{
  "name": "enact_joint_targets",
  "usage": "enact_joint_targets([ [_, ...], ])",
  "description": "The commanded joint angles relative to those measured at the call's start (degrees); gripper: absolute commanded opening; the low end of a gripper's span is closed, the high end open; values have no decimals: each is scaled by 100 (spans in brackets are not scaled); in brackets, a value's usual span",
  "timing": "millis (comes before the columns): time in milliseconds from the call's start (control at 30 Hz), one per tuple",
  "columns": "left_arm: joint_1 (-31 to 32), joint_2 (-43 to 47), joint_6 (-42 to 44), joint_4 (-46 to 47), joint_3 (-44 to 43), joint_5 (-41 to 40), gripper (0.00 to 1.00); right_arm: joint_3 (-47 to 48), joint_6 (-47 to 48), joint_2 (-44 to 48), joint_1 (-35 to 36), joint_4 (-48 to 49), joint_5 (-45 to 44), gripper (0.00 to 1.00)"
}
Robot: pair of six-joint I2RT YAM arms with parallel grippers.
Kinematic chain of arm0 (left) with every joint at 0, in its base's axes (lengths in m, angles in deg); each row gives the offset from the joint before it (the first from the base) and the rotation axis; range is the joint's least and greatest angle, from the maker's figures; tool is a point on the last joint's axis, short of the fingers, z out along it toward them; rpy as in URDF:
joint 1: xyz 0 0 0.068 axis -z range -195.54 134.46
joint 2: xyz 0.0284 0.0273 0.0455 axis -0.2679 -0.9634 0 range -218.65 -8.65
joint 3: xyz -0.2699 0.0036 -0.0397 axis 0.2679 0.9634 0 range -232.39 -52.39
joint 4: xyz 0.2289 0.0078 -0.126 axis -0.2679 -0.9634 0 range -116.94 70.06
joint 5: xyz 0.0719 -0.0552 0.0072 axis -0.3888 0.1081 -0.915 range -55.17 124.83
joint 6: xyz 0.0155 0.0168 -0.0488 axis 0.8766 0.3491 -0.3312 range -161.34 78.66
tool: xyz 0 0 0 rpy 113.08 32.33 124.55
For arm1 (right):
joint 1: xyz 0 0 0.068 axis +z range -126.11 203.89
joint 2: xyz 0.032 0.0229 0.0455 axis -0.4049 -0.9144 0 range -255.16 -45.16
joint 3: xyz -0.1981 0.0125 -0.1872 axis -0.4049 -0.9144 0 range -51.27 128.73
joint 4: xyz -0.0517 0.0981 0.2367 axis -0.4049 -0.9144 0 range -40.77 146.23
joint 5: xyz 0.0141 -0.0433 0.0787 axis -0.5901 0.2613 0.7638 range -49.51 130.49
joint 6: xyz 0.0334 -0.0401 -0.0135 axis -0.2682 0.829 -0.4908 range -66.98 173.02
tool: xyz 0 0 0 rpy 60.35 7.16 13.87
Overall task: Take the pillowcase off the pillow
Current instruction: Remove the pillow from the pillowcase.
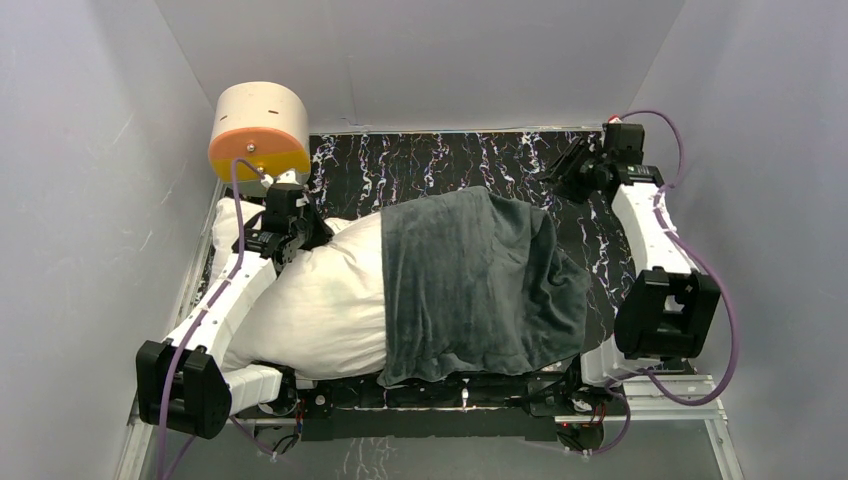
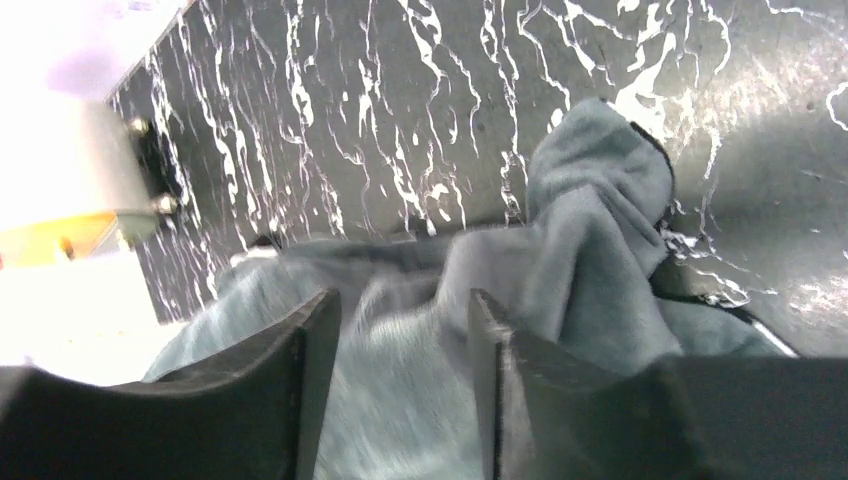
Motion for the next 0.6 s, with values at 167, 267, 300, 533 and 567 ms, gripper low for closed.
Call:
enact_joint_targets([
  [167, -194, 116, 371, -1048, 1, -185, 0, -2401, 410, 1782, 413, 884, 1852, 78],
  [267, -194, 8, 398, -1047, -132, -145, 0, -3153, 216, 2030, 1134, 1192, 2197, 78],
  [300, -194, -21, 415, -1057, -181, -134, 0, -3404, 86, 2085, 1411, 1474, 2283, 79],
  [533, -194, -27, 655, -1169, -519, 72, 0, -3309, -695, 1550, 2122, 2431, 1266, 22],
  [567, -194, 15, 738, -1243, -645, 144, 0, -3176, -809, 1458, 2123, 2450, 1002, 18],
])
